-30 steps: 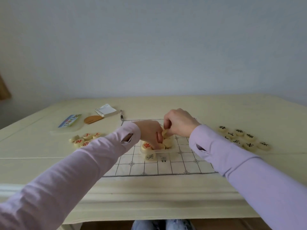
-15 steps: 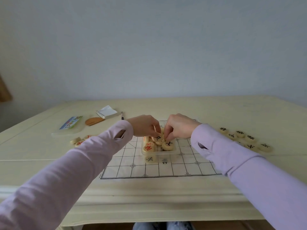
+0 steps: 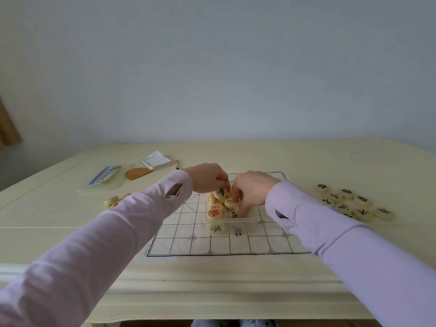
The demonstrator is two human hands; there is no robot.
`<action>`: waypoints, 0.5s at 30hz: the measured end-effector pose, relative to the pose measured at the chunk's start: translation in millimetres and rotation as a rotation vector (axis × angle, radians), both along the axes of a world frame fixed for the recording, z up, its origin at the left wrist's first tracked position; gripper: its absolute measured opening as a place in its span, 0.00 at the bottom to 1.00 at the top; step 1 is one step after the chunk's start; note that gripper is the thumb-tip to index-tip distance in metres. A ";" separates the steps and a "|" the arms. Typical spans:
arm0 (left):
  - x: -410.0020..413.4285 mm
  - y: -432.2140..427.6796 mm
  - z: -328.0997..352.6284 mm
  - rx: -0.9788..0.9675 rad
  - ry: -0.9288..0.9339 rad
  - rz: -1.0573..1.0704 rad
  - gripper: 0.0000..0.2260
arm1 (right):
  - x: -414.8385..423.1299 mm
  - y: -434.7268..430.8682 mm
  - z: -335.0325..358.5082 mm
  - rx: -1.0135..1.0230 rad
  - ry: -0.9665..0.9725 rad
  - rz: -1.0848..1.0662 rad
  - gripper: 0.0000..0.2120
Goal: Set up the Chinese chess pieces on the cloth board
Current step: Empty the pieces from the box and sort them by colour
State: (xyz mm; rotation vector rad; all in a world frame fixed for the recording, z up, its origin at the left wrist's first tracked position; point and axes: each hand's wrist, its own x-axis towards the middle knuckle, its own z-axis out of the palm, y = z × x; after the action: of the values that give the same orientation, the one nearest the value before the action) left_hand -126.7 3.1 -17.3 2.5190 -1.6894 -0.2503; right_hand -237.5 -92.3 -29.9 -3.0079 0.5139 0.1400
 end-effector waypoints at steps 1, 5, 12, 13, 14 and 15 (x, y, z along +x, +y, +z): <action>0.8 0.7 0.2 -0.010 -0.017 0.007 0.11 | 0.8 0.7 0.3 -0.003 -0.011 0.001 0.21; 5.3 1.6 1.9 -0.013 -0.064 0.019 0.11 | 3.5 -0.4 6.2 -0.016 -0.157 -0.027 0.19; 4.8 -7.5 6.6 -0.037 -0.078 0.045 0.11 | 5.9 -8.4 16.2 0.037 -0.317 -0.134 0.14; 6.1 -10.7 5.3 -0.056 -0.103 0.045 0.11 | 6.6 -9.6 16.9 0.051 -0.312 -0.140 0.14; 7.6 -14.3 3.3 -0.064 -0.115 0.031 0.10 | 6.9 -10.9 17.6 0.063 -0.309 -0.145 0.14; 8.1 -18.0 1.1 -0.062 -0.115 0.006 0.09 | 7.7 -12.4 17.8 0.078 -0.311 -0.153 0.14</action>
State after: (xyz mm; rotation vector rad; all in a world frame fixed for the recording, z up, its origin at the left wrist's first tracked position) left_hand -118.6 -14.9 -16.1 2.5382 -1.7007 -0.0528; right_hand -229.8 -104.6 -12.1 -2.8235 0.6803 -0.3050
